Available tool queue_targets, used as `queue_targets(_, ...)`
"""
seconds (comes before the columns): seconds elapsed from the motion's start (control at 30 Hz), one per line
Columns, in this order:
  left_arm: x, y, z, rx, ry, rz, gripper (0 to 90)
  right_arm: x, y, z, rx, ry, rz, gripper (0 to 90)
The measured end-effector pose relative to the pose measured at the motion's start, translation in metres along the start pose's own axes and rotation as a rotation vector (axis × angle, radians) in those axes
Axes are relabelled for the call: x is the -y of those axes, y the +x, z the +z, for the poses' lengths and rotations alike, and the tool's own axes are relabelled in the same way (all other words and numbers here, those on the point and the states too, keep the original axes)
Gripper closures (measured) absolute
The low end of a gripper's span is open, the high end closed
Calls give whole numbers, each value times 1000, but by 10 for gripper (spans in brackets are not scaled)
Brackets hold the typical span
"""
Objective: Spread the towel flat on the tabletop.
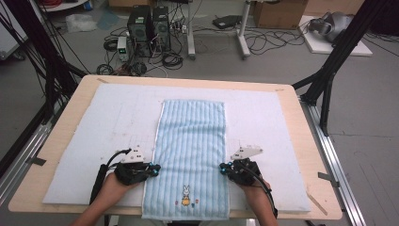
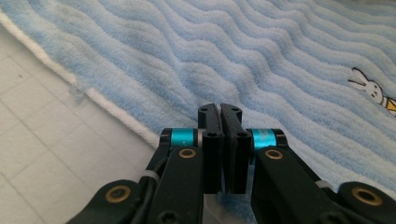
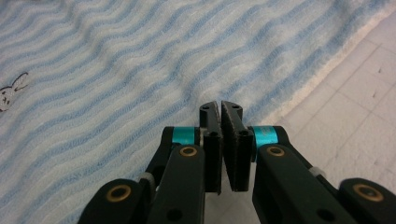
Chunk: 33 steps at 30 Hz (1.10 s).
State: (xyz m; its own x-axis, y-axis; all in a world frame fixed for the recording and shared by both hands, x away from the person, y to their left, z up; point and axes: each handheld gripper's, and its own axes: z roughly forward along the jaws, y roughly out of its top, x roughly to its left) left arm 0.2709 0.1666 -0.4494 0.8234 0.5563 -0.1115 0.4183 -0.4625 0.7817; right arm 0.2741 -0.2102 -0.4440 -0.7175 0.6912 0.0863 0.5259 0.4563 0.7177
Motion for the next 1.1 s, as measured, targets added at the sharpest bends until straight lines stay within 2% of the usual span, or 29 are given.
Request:
queue_targets(0.27, 6, -10, -8, 49, 13, 13, 867, 9, 13, -13, -21, 31, -40, 870)
queue_targets(0.33, 6, -12, -9, 64, 17, 3, 859, 11, 17, -15, -19, 42, -49, 869)
queue_targets(0.4, 6, -12, -11, 74, 3, -10, 798, 11, 19, -18, -13, 48, -61, 850)
queue_targets(0.47, 3, -7, -12, 41, -34, -43, 633, 9, 19, -19, 8, 22, -42, 714)
queue_targets(0.5, 1, -5, -13, 27, -46, -48, 589, 8, 17, -19, 8, -6, -17, 686)
queue_targets(0.57, -4, 3, -13, -4, -85, -72, 546, 4, 14, -16, 15, -30, -1, 645)
queue_targets(0.67, -14, 19, -12, -46, -115, -91, 541, -4, 12, -6, 8, -43, 5, 634)
queue_targets(0.8, -30, 48, -1, -92, -125, -148, 529, -14, 7, 8, 44, -47, -6, 592)
queue_targets(0.87, -34, 63, 8, -117, -131, -183, 531, -18, 1, 12, 53, -58, 8, 585)
queue_targets(0.9, -38, 71, 14, -151, -105, -177, 536, -19, -1, 12, 60, -67, 9, 584)
queue_targets(0.93, -40, 76, 17, -166, -95, -171, 547, -20, -3, 13, 65, -69, 15, 581)
queue_targets(1.0, -44, 87, 25, -198, -106, -204, 573, -20, -5, 13, 74, -71, 12, 578)
queue_targets(1.1, -48, 99, 36, -239, -122, -233, 616, -19, -6, 13, 80, -71, 6, 573)
